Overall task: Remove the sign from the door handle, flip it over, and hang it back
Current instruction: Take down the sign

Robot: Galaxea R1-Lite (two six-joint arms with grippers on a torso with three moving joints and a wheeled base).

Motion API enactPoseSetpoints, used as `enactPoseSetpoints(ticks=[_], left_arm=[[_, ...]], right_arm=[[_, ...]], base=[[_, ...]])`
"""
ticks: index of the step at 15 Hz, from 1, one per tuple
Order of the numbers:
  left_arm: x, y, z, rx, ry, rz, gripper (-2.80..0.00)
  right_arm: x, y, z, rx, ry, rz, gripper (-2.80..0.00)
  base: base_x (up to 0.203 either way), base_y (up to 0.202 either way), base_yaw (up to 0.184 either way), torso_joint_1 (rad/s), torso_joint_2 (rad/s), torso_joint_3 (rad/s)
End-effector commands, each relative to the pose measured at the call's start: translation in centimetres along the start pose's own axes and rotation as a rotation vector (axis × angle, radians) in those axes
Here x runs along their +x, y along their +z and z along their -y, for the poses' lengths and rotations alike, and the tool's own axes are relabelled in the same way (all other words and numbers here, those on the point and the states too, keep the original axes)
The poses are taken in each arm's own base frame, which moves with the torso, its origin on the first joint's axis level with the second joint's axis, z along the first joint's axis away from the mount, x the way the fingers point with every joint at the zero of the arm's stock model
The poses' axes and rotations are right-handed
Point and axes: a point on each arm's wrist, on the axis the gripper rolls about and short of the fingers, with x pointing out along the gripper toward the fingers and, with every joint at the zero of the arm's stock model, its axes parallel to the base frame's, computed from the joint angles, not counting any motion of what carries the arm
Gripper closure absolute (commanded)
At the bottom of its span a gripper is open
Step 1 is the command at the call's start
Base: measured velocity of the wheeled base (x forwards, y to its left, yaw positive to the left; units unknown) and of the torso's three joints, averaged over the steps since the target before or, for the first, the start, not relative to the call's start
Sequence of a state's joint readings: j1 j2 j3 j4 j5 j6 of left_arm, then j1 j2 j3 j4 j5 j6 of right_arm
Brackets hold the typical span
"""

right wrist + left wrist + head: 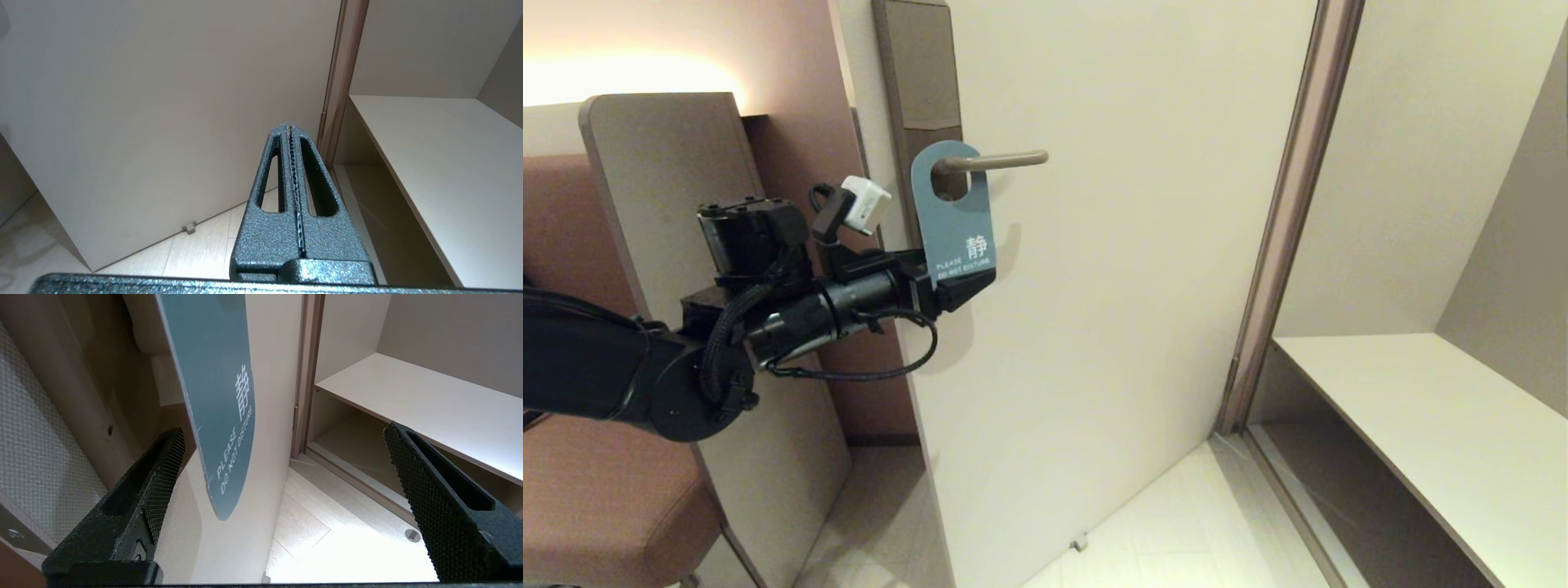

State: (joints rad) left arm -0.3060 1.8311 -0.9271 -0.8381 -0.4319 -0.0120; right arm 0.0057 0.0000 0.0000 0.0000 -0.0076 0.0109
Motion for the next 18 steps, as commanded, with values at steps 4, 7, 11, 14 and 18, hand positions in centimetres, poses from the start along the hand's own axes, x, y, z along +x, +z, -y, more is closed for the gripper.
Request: enactPoseSetpoints(ticks=[4, 7, 11, 14, 18], left_arm=[[0.7, 0.9, -0.3, 0.014, -0.003, 0.035, -2.8], [0.8, 0.9, -0.3, 0.015, -0.003, 0.035, -2.8], [0.9, 1.0, -0.2, 0.018, -0.007, 0.037, -2.8], [1.2, 0.8, -0.3, 0.018, -0.008, 0.036, -2.8], [2.0, 0.9, -0.5, 0.021, -0.013, 0.043, -2.8]], right_arm=[[0.0, 0.0, 0.0, 0.0, 0.0, 0.0, 0.0], [0.0, 0.0, 0.0, 0.0, 0.0, 0.0, 0.0], [0.0, 0.0, 0.0, 0.0, 0.0, 0.0, 0.0], [0.0, 0.0, 0.0, 0.0, 0.0, 0.0, 0.0], [0.0, 0.0, 0.0, 0.0, 0.0, 0.0, 0.0]], base=[[0.0, 0.0, 0.0, 0.0, 0.0, 0.0], [0.0, 0.0, 0.0, 0.0, 0.0, 0.0], [0.0, 0.0, 0.0, 0.0, 0.0, 0.0], [0.0, 0.0, 0.0, 0.0, 0.0, 0.0], [0.0, 0.0, 0.0, 0.0, 0.0, 0.0]])
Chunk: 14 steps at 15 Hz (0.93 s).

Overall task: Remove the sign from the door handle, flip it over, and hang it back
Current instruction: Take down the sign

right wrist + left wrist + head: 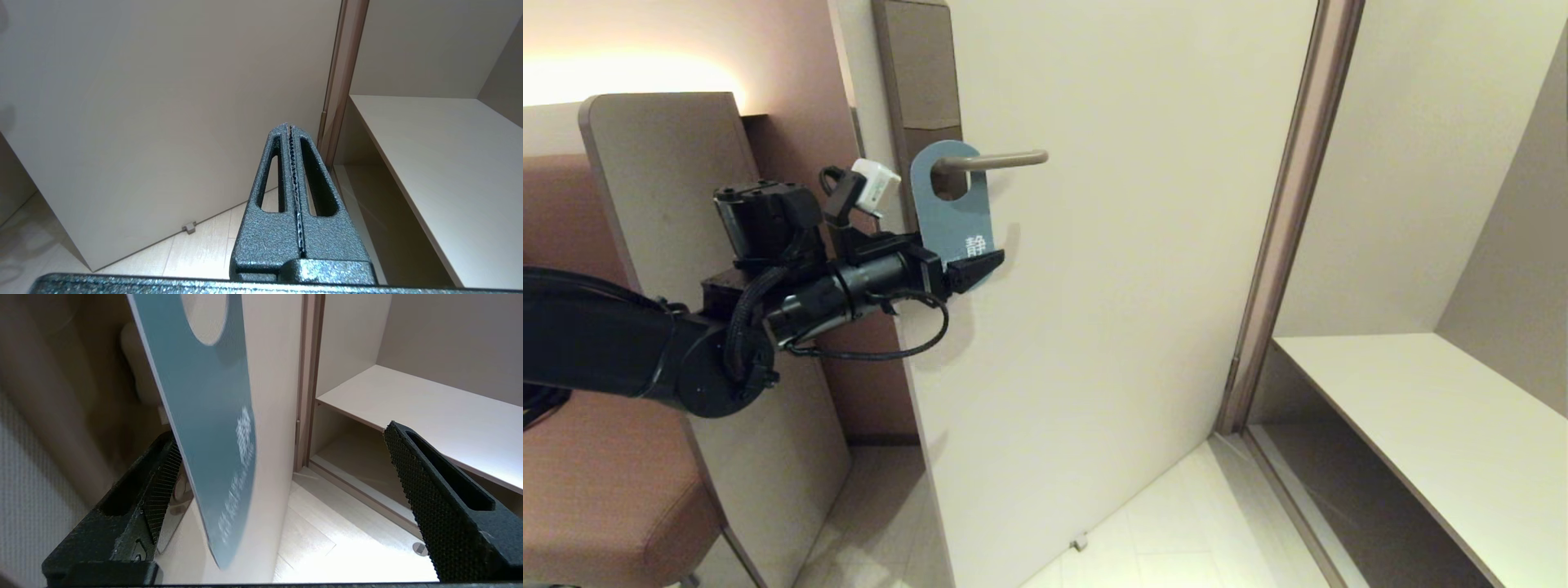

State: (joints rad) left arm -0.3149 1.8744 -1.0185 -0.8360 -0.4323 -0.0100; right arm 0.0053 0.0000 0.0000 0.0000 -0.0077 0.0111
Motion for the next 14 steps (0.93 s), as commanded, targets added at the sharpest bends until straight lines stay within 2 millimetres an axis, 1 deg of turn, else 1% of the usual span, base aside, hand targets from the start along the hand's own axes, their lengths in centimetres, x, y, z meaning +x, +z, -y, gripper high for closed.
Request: enactPoseSetpoints(ticks=[1, 7, 11, 14], left_arm=[[0.6, -0.3, -0.2, -0.001, -0.003, 0.0, -2.8], [1.4, -1.0, -0.6, -0.007, -0.004, -0.011, -2.8], [2.1, -1.0, -0.9, -0.005, -0.004, -0.004, -2.8], [2.2, -1.3, -1.0, -0.005, -0.004, -0.01, -2.8]], right_arm=[[0.0, 0.0, 0.0, 0.0, 0.001, 0.0, 0.0], [0.0, 0.0, 0.0, 0.0, 0.001, 0.0, 0.0], [0.0, 0.0, 0.0, 0.0, 0.001, 0.0, 0.0], [0.0, 0.0, 0.0, 0.0, 0.001, 0.0, 0.0]], base=[[0.0, 0.0, 0.0, 0.0, 0.0, 0.0], [0.0, 0.0, 0.0, 0.0, 0.0, 0.0], [0.0, 0.0, 0.0, 0.0, 0.0, 0.0], [0.0, 0.0, 0.0, 0.0, 0.0, 0.0]])
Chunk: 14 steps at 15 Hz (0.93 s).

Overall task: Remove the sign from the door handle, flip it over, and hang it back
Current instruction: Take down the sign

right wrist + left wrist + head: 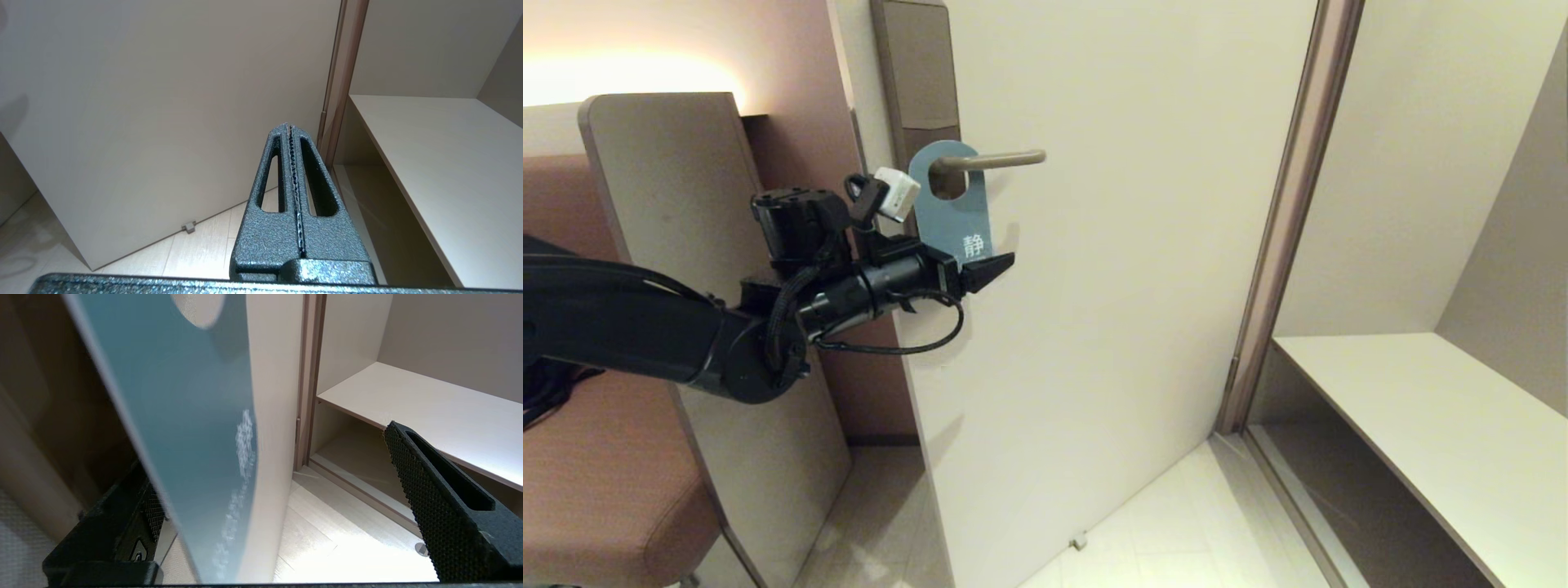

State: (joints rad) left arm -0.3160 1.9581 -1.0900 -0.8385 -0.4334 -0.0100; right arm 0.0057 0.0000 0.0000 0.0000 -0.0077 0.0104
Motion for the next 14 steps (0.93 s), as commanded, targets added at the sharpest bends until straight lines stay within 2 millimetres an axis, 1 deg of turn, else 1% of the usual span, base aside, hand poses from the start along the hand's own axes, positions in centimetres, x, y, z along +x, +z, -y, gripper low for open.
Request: enactPoseSetpoints(ticks=[1, 14], left_arm=[[0.21, -0.35, -0.1, -0.003, -0.001, -0.004, 0.0], [0.03, 0.09, -0.02, 0.011, 0.002, 0.01, 0.0]], right_arm=[[0.0, 0.0, 0.0, 0.0, 0.0, 0.0, 0.0], [0.0, 0.0, 0.0, 0.0, 0.0, 0.0, 0.0]], base=[[0.0, 0.0, 0.0, 0.0, 0.0, 0.0], [0.0, 0.0, 0.0, 0.0, 0.0, 0.0]])
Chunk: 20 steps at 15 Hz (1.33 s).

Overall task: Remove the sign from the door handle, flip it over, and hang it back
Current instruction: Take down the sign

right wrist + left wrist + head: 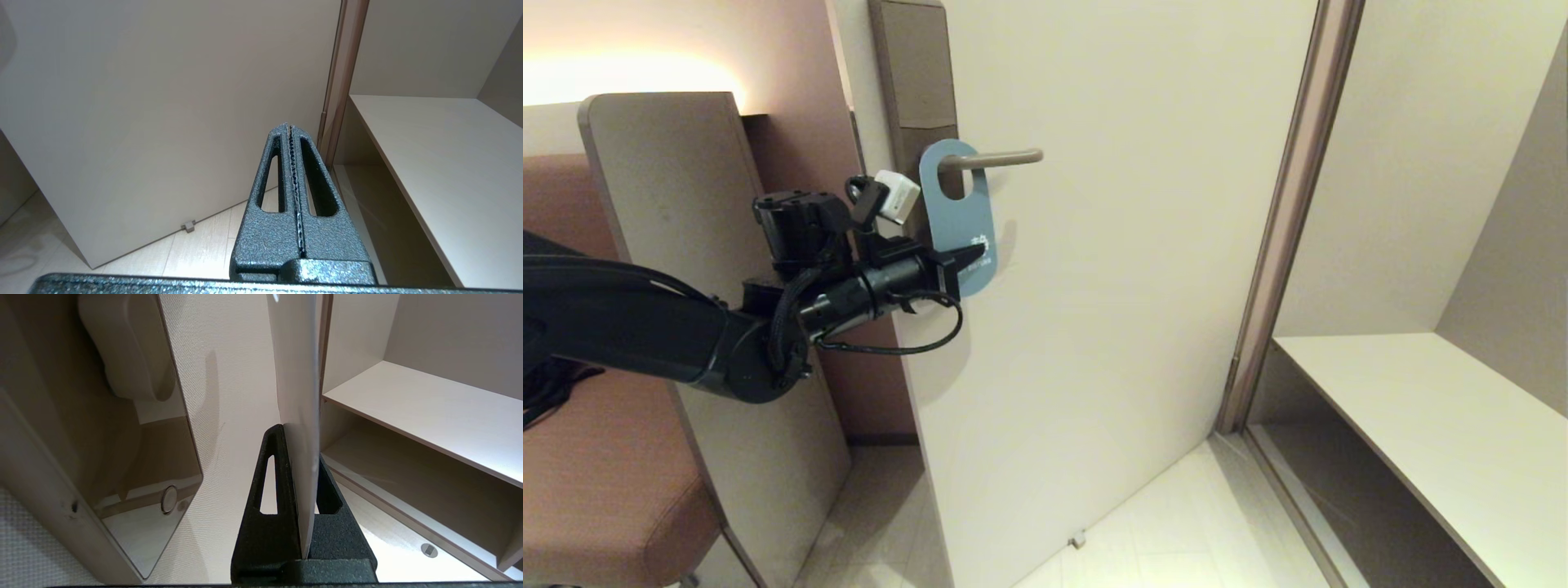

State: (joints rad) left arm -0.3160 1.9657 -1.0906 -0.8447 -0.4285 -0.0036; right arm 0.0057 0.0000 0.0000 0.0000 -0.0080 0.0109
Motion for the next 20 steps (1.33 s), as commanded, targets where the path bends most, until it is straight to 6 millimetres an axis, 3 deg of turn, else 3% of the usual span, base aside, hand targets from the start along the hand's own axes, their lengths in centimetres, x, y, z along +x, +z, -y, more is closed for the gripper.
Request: enactPoseSetpoints(ticks=[1, 7, 14, 20], left_arm=[[-0.1, 0.3, 0.1, 0.005, -0.001, 0.01, 0.0], [-0.2, 0.9, 0.9, 0.027, 0.012, 0.025, 0.0], [0.8, 1.1, 3.9, 0.039, 0.018, 0.029, 0.0], [0.7, 1.2, 4.2, 0.06, 0.039, 0.03, 0.0]], right_arm=[[0.0, 0.0, 0.0, 0.0, 0.001, 0.0, 0.0], [0.0, 0.0, 0.0, 0.0, 0.001, 0.0, 0.0], [0.0, 0.0, 0.0, 0.0, 0.001, 0.0, 0.0], [0.0, 0.0, 0.0, 0.0, 0.001, 0.0, 0.0]], base=[[0.0, 0.0, 0.0, 0.0, 0.0, 0.0], [0.0, 0.0, 0.0, 0.0, 0.0, 0.0], [0.0, 0.0, 0.0, 0.0, 0.0, 0.0], [0.0, 0.0, 0.0, 0.0, 0.0, 0.0]])
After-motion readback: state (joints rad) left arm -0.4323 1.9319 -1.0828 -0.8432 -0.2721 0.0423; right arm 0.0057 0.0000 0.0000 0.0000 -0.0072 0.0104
